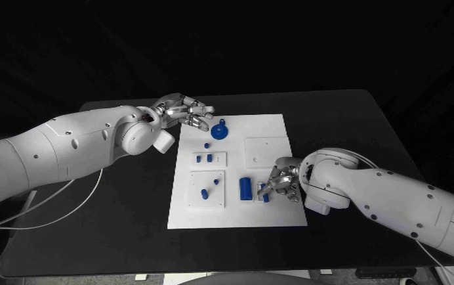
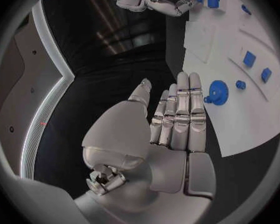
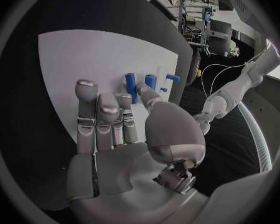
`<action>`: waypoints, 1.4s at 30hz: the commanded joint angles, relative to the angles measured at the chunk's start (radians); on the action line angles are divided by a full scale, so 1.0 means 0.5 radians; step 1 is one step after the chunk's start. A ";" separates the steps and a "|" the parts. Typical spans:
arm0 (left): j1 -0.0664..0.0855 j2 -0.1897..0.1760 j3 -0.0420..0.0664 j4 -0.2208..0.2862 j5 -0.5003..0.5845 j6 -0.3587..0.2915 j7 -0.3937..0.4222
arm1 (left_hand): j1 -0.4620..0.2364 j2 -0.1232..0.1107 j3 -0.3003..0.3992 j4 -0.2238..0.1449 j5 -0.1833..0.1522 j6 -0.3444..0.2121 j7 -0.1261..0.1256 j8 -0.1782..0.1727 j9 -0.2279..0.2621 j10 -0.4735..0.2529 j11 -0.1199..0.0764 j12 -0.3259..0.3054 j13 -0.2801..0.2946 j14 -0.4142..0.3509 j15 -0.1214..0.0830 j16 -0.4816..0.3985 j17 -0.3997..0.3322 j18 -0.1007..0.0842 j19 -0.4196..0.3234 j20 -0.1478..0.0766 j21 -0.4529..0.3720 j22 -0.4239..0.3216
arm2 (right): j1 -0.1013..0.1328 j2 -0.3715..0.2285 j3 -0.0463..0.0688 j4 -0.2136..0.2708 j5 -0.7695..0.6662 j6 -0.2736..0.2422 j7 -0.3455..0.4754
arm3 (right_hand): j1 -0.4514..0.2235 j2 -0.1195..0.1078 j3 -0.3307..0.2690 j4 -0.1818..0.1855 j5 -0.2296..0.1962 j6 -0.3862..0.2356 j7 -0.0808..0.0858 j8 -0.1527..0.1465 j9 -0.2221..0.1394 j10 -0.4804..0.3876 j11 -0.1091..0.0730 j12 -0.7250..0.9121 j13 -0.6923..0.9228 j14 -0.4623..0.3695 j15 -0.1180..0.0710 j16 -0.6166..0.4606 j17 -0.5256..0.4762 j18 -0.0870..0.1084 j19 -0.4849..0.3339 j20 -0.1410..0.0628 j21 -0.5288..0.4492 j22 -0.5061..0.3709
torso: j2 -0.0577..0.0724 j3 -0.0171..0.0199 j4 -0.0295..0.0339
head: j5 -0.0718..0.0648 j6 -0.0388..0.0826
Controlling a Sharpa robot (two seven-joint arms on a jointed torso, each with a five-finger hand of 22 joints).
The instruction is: Assemble the parts on the task board
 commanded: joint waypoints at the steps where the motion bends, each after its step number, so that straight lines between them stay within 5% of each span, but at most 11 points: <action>1: 0.001 0.004 0.001 0.002 -0.012 0.045 -0.003 | -0.017 0.008 -0.002 0.007 0.004 -0.013 0.005 0.012 0.002 -0.015 0.000 -0.005 0.002 0.001 0.009 0.010 0.002 -0.037 0.014 0.006 0.013 0.001 | -0.004 0.003 -0.006 -0.010 -0.001 0.024 -0.044 | -0.021 -0.002 -0.001 0.012 -0.008 0.006 0.008 -0.001 -0.002 0.004 0.000 -0.005 0.004 -0.001 -0.015 -0.003 0.002 -0.023 0.091 -0.011 -0.007 0.002 | 0.000 -0.0011 0.000 | 0.008 -0.003; 18: 0.001 0.002 0.001 0.003 -0.014 0.048 -0.009 | -0.017 0.008 -0.002 0.007 0.004 -0.013 0.005 0.012 0.002 -0.015 0.000 -0.005 0.002 0.001 0.009 0.010 0.002 -0.037 0.014 0.006 0.013 0.001 | 0.000 0.013 -0.006 -0.008 -0.055 -0.069 -0.021 | -0.014 -0.059 -0.045 0.072 -0.008 0.003 0.012 -0.001 -0.010 -0.001 0.002 -0.011 0.005 -0.002 -0.018 -0.008 0.004 -0.018 0.093 -0.013 -0.017 0.005 | 0.000 0.0020 -0.002 | 0.032 -0.009; 42: 0.001 0.002 0.001 0.002 -0.019 0.056 -0.029 | -0.012 0.007 -0.007 0.013 0.004 -0.016 0.006 0.013 0.002 -0.017 0.000 -0.005 0.002 0.000 0.009 0.012 0.004 -0.037 0.014 0.007 0.011 0.001 | 0.000 0.017 -0.006 -0.001 -0.064 -0.066 0.018 | -0.026 -0.117 -0.065 0.137 -0.042 0.002 0.015 0.000 -0.015 -0.006 0.005 -0.015 0.001 -0.002 -0.017 -0.017 0.002 -0.015 0.093 -0.012 -0.028 0.003 | 0.001 0.0037 -0.003 | 0.038 -0.016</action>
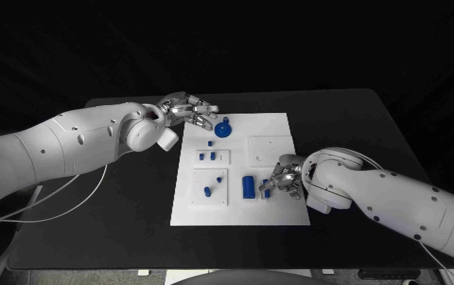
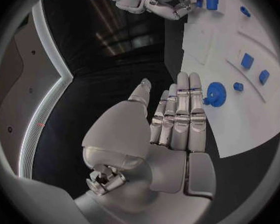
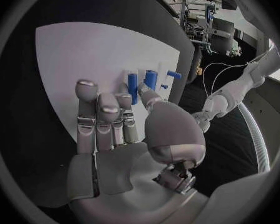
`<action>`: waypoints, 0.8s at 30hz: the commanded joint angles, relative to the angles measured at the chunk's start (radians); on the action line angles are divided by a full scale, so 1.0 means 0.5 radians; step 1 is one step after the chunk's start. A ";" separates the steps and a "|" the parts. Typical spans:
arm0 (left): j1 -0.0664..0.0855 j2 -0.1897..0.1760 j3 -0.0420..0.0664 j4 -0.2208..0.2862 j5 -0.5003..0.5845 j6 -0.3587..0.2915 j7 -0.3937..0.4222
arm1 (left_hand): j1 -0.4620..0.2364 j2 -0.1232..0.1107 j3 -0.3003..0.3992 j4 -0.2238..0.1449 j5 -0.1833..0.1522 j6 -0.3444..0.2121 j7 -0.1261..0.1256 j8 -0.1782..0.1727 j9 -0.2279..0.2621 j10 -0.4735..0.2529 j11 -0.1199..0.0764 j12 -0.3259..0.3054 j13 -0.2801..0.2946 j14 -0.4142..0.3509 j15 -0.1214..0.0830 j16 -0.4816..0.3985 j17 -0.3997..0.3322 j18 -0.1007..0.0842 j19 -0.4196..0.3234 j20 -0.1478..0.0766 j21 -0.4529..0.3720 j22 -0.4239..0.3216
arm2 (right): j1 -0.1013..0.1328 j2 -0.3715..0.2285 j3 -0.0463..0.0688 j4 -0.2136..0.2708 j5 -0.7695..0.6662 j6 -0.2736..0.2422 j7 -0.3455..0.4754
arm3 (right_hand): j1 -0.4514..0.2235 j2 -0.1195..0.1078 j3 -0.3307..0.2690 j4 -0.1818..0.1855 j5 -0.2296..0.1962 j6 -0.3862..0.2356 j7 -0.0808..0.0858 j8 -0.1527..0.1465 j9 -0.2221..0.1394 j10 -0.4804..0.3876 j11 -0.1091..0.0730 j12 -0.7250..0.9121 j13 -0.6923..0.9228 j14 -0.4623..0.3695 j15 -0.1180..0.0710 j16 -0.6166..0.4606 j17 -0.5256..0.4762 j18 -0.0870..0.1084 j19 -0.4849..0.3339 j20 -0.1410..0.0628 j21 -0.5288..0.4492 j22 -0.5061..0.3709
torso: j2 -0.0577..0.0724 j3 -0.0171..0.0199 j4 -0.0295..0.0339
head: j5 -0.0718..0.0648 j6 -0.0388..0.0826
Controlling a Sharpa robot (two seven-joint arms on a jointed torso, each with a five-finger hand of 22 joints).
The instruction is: Assemble the parts on the task board
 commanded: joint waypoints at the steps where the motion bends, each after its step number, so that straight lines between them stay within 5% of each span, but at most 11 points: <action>1: 0.001 0.002 0.001 0.002 -0.010 0.035 0.004 | -0.012 0.007 -0.002 0.007 0.004 -0.009 -0.001 0.013 0.002 -0.017 0.000 -0.005 0.002 0.000 0.009 0.012 0.002 -0.037 0.014 0.006 0.011 0.001 | -0.001 0.001 -0.001 0.004 -0.016 0.015 0.022 | 0.002 -0.023 -0.024 0.024 -0.004 -0.001 0.020 -0.004 0.003 -0.005 0.005 -0.006 -0.002 -0.003 -0.016 -0.009 -0.001 -0.015 0.093 -0.011 -0.010 -0.001 | 0.000 -0.0005 0.000 | -0.002 0.000; 16: 0.001 0.002 0.001 0.002 -0.016 0.040 -0.005 | -0.012 0.007 -0.002 0.007 0.004 -0.009 -0.001 0.013 0.002 -0.017 0.000 -0.005 0.002 0.000 0.009 0.012 0.002 -0.037 0.014 0.006 0.011 0.001 | -0.001 -0.004 -0.001 0.008 -0.011 0.038 0.018 | 0.016 0.001 -0.093 0.038 0.002 -0.004 0.019 -0.004 0.003 -0.007 0.006 -0.008 -0.005 -0.002 -0.016 -0.011 0.000 -0.014 0.093 -0.011 -0.009 0.002 | -0.001 -0.0014 0.001 | -0.007 -0.006; 24: 0.001 0.002 0.001 0.003 -0.018 0.043 -0.009 | -0.012 0.007 -0.002 0.007 0.004 -0.009 -0.001 0.013 0.002 -0.017 0.000 -0.005 0.002 0.000 0.009 0.012 0.002 -0.037 0.014 0.006 0.011 0.001 | -0.001 -0.015 -0.001 0.010 -0.014 0.026 0.027 | 0.026 0.030 -0.071 -0.010 0.006 -0.003 0.018 -0.004 0.001 -0.007 0.004 -0.009 -0.006 -0.001 -0.017 -0.012 0.001 -0.016 0.093 -0.012 -0.014 0.002 | 0.000 -0.0015 0.001 | -0.007 -0.007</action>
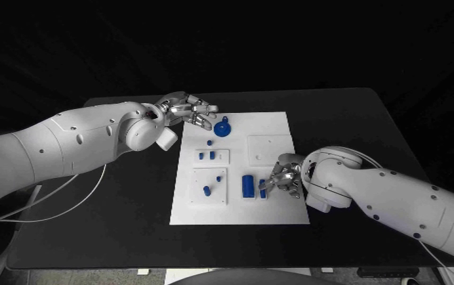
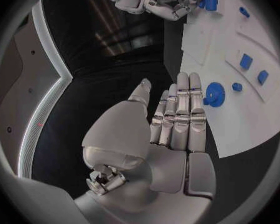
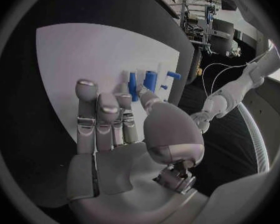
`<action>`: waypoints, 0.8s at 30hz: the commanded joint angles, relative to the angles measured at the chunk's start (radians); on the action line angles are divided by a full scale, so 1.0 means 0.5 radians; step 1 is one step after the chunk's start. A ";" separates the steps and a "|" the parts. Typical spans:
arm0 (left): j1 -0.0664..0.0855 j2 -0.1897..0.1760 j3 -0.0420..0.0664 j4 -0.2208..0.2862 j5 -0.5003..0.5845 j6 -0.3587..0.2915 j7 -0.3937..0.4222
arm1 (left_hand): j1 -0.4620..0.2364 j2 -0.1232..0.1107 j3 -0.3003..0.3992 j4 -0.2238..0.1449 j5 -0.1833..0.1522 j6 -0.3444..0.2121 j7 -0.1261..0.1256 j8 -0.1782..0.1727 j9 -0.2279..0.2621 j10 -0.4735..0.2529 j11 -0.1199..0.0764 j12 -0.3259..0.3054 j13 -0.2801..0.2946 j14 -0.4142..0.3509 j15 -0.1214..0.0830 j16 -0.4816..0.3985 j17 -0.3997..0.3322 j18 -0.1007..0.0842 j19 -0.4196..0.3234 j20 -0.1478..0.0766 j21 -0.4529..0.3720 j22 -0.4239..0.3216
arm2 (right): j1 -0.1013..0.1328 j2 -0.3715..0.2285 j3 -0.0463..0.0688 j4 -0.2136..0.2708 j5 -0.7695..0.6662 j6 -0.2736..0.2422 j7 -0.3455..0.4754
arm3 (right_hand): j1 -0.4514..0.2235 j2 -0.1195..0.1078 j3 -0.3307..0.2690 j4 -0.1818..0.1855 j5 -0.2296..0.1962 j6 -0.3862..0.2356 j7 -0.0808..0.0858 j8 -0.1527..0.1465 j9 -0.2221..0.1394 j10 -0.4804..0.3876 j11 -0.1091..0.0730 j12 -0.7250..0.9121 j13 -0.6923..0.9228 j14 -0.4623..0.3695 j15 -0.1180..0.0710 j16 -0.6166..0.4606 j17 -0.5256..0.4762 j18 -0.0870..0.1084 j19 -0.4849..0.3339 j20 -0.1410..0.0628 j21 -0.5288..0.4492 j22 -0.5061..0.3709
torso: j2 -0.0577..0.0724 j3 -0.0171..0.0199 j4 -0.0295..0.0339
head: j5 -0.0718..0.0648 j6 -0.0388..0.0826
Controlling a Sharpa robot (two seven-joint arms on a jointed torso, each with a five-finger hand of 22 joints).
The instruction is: Assemble the parts on the task board
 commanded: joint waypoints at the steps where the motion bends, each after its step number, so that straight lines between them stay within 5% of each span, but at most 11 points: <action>1: 0.001 0.002 0.001 0.003 -0.011 0.036 0.005 | -0.012 0.007 -0.002 0.007 0.004 -0.009 -0.001 0.013 0.002 -0.017 0.000 -0.005 0.002 0.000 0.009 0.012 0.002 -0.037 0.014 0.006 0.011 0.001 | -0.002 -0.012 -0.001 0.004 -0.013 0.003 0.035 | -0.017 -0.011 -0.012 -0.004 0.000 0.003 0.012 -0.005 -0.001 -0.008 0.005 -0.010 -0.002 -0.002 -0.017 -0.013 0.001 -0.016 0.093 -0.012 -0.014 0.002 | -0.001 0.0003 0.000 | 0.000 0.000; 7: 0.001 0.000 0.001 0.003 -0.011 0.035 0.005 | -0.012 0.007 -0.002 0.007 0.004 -0.009 -0.001 0.013 0.002 -0.017 0.000 -0.005 0.002 0.000 0.009 0.012 0.002 -0.037 0.014 0.006 0.011 0.001 | -0.002 -0.060 -0.001 0.011 0.012 -0.123 0.224 | 0.013 -0.161 -0.001 0.138 -0.160 -0.158 0.070 0.000 -0.017 -0.035 0.042 -0.012 -0.014 -0.005 0.005 -0.034 -0.013 0.002 0.089 0.006 -0.053 -0.011 | 0.000 0.0008 0.001 | 0.001 0.003; 9: 0.001 -0.002 0.001 0.004 -0.011 0.033 0.007 | -0.012 0.007 -0.002 0.007 0.004 -0.009 -0.001 0.013 0.002 -0.017 0.000 -0.005 0.002 0.000 0.009 0.012 0.002 -0.037 0.014 0.006 0.011 0.001 | -0.002 -0.084 -0.001 0.014 0.015 -0.182 0.310 | 0.054 -0.190 -0.053 0.170 -0.139 -0.230 0.089 -0.001 -0.028 -0.044 0.055 -0.011 -0.020 -0.006 0.014 -0.037 -0.015 0.015 0.089 0.016 -0.065 -0.014 | 0.000 0.0012 0.000 | 0.002 0.005; 13: 0.001 -0.005 0.001 0.005 -0.012 0.022 0.021 | -0.012 0.007 -0.002 0.007 0.004 -0.009 -0.001 0.013 0.002 -0.017 0.000 -0.005 0.002 0.000 0.009 0.012 0.002 -0.037 0.014 0.006 0.011 0.001 | -0.002 -0.127 -0.001 0.024 -0.028 -0.288 0.471 | 0.156 -0.168 -0.166 0.175 -0.087 -0.271 0.102 -0.004 -0.047 -0.051 0.063 0.005 -0.030 -0.007 0.022 -0.036 -0.013 0.031 0.090 0.026 -0.070 -0.010 | 0.000 0.0012 -0.002 | 0.004 0.008; 19: 0.001 -0.010 0.001 0.007 -0.012 -0.011 0.063 | -0.001 0.008 0.003 0.004 0.008 -0.007 -0.002 0.014 0.002 -0.014 -0.001 -0.005 0.002 0.002 0.008 0.013 0.002 -0.036 0.016 0.005 0.013 0.001 | -0.007 -0.180 -0.001 0.034 -0.213 -0.419 0.734 | 0.240 -0.118 -0.164 0.043 -0.039 -0.263 0.108 -0.005 -0.117 -0.024 0.063 0.063 0.005 -0.004 0.021 0.001 0.016 0.045 0.093 0.029 -0.017 0.017 | 0.001 0.0037 -0.003 | 0.002 0.010; 24: 0.001 -0.010 0.001 0.008 -0.012 -0.024 0.085 | 0.002 0.008 0.005 0.001 0.009 -0.004 -0.003 0.014 0.002 -0.010 -0.002 -0.005 0.002 0.003 0.007 0.014 0.003 -0.037 0.016 0.004 0.013 0.001 | -0.022 -0.207 0.000 0.042 -0.379 -0.490 0.986 | 0.364 -0.006 -0.024 -0.129 -0.075 -0.185 0.094 -0.008 -0.132 0.018 0.054 0.155 0.089 -0.001 0.017 0.007 0.019 0.035 0.093 0.028 -0.007 0.029 | 0.001 0.0043 -0.001 | -0.004 0.008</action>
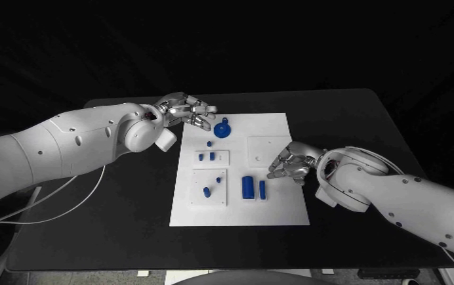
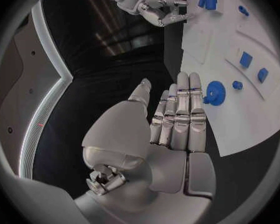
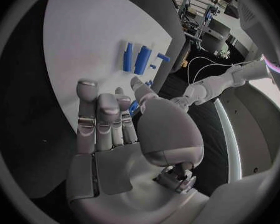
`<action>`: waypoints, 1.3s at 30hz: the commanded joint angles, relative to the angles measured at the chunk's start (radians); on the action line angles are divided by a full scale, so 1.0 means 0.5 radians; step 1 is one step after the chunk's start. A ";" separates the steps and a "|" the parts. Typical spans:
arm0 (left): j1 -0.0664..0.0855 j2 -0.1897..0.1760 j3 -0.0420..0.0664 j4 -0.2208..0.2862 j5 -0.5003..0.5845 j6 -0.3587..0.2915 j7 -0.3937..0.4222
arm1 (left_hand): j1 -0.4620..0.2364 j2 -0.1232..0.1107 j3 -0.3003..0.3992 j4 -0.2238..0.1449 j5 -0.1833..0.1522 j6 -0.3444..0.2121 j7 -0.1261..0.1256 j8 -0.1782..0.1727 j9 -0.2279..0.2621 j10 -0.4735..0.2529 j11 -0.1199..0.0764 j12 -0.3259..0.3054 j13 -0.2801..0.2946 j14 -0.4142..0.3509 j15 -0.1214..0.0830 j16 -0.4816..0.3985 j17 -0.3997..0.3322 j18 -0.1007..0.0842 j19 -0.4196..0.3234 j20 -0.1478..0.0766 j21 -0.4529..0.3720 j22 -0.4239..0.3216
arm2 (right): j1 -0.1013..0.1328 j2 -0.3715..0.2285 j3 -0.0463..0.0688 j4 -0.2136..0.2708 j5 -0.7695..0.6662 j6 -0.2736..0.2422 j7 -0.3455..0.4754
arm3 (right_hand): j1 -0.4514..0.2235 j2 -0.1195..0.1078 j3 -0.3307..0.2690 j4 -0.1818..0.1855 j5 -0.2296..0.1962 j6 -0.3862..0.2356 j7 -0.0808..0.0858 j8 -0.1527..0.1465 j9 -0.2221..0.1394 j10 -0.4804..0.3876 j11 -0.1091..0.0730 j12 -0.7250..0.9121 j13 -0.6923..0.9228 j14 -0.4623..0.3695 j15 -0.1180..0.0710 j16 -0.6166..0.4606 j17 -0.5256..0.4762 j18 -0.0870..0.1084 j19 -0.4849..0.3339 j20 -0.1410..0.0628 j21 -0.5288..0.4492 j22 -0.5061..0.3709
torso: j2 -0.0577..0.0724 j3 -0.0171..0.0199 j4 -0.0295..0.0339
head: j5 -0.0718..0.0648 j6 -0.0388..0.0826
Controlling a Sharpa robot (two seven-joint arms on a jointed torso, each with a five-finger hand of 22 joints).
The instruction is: Assemble the parts on the task board
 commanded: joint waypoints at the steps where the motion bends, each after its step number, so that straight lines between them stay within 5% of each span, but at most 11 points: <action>1: 0.001 0.002 0.001 0.006 -0.008 -0.018 0.064 | 0.002 0.008 0.005 0.001 0.009 -0.004 -0.003 0.003 0.002 -0.010 -0.002 -0.005 0.002 0.003 0.007 0.006 0.003 -0.037 0.009 -0.003 0.013 0.001 | -0.011 -0.010 0.000 0.009 -0.253 -0.136 0.354 | 0.051 0.048 0.108 -0.109 -0.038 0.085 -0.022 -0.004 -0.002 0.024 -0.007 0.040 0.037 0.009 0.005 0.013 0.004 0.007 0.093 0.011 0.022 0.009 | 0.001 0.0007 0.001 | -0.006 -0.003; 3: 0.001 0.003 0.001 0.006 -0.008 -0.020 0.065 | 0.002 0.008 0.005 0.001 0.009 -0.004 -0.003 0.003 0.002 -0.010 -0.002 -0.005 0.002 0.003 0.007 0.006 0.003 -0.037 0.009 -0.003 0.013 0.001 | -0.017 -0.009 0.000 0.005 -0.313 -0.126 0.390 | 0.029 0.057 0.274 -0.225 0.028 0.150 -0.029 -0.017 -0.007 0.026 -0.005 0.040 0.041 0.009 0.000 0.012 0.001 -0.004 0.090 0.005 0.030 0.019 | 0.001 0.0000 0.001 | -0.009 -0.003; 10: 0.000 0.005 0.001 0.004 -0.008 -0.022 0.063 | 0.003 0.012 0.009 -0.001 0.011 -0.003 -0.003 0.003 0.002 -0.009 -0.003 -0.006 0.002 0.002 0.006 0.006 0.003 -0.037 0.009 -0.004 0.013 0.002 | -0.049 0.002 0.000 -0.013 -0.451 -0.082 0.439 | -0.060 0.077 0.434 -0.305 0.062 0.172 -0.030 -0.012 -0.008 0.030 -0.010 0.038 0.048 0.007 -0.002 0.011 -0.007 -0.008 0.089 0.002 0.022 0.034 | 0.000 -0.0011 0.005 | -0.011 -0.009; 32: 0.000 0.003 0.001 0.007 -0.009 -0.010 0.053 | 0.003 0.012 0.009 -0.001 0.011 -0.003 -0.003 0.003 0.002 -0.009 -0.003 -0.006 0.002 0.002 0.006 0.006 0.003 -0.037 0.009 -0.004 0.013 0.002 | -0.101 0.054 -0.003 -0.058 -0.559 -0.048 0.432 | -0.084 0.082 0.460 -0.308 0.065 0.181 -0.032 -0.012 -0.008 0.035 -0.011 0.038 0.053 0.007 -0.004 0.017 -0.006 -0.008 0.092 -0.001 0.025 0.049 | -0.001 -0.0035 0.002 | -0.009 -0.022; 39: 0.000 0.004 0.001 0.006 -0.009 -0.004 0.047 | -0.002 0.012 0.014 -0.003 0.011 -0.004 -0.003 0.002 0.002 -0.011 -0.002 -0.006 0.002 0.000 0.007 0.006 0.003 -0.038 0.007 -0.004 0.013 0.005 | -0.108 0.069 -0.019 -0.068 -0.555 -0.017 0.434 | -0.085 0.087 0.453 -0.299 0.066 0.192 -0.037 -0.011 -0.007 0.035 -0.013 0.038 0.054 0.007 -0.005 0.017 -0.007 -0.009 0.092 -0.001 0.024 0.050 | 0.000 -0.0033 0.002 | -0.011 -0.026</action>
